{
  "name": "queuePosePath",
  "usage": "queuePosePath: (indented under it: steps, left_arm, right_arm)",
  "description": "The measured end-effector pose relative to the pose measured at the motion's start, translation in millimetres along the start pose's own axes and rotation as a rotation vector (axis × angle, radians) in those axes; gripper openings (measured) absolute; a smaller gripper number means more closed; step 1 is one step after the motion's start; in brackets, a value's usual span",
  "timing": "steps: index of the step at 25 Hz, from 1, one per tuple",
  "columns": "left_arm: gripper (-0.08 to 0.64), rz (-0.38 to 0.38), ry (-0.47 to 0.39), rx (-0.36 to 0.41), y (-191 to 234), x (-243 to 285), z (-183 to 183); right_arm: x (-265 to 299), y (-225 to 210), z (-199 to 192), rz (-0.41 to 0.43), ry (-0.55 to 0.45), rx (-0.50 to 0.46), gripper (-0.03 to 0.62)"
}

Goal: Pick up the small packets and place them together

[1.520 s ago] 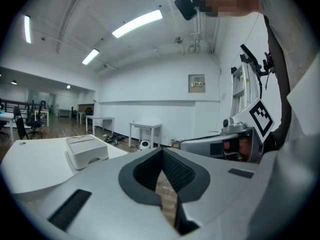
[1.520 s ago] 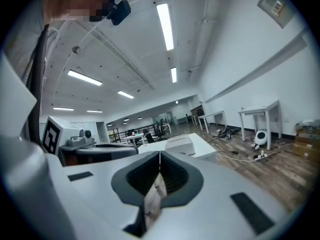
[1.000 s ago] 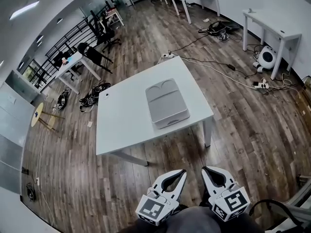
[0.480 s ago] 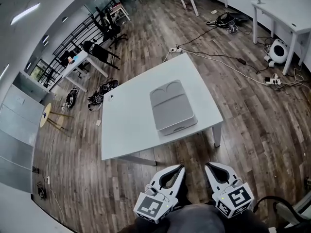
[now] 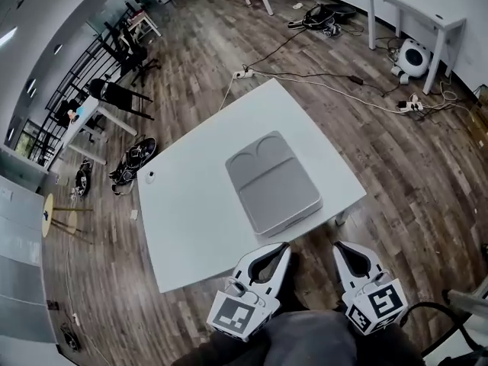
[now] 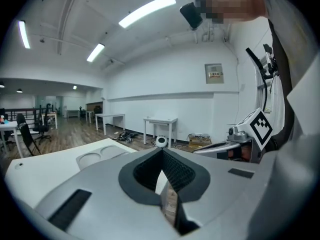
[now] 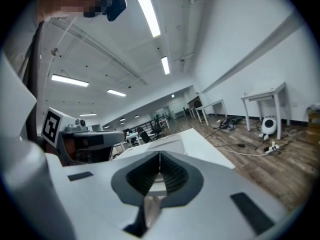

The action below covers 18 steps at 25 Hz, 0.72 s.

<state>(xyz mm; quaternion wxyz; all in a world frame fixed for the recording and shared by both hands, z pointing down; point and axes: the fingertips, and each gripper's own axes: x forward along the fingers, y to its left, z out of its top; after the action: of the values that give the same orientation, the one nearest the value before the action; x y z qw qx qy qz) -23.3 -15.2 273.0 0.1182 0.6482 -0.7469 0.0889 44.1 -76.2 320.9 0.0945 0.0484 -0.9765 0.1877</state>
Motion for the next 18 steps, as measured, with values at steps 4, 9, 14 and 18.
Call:
queuePosePath:
  steps: [4,9,14,18]
  left_arm:
    - [0.002,-0.098,0.016,0.030,55.5,-0.5,0.3]
    - [0.002,-0.173,0.065,0.065,126.0,9.7,-11.1]
    - [0.002,-0.256,0.108,0.126,153.7,30.4,-22.0]
    - [0.002,-0.263,0.094,0.188,178.8,52.5,-6.0]
  right_arm:
    - [38.6,18.4,-6.0,-0.120,-0.027,0.035,0.005]
    - [79.7,33.0,-22.9,-0.250,-0.033,0.110,0.005]
    - [90.7,40.2,-40.3,-0.325,-0.034,0.153,0.005]
    - [96.2,42.7,-34.2,-0.355,-0.045,0.149,0.005]
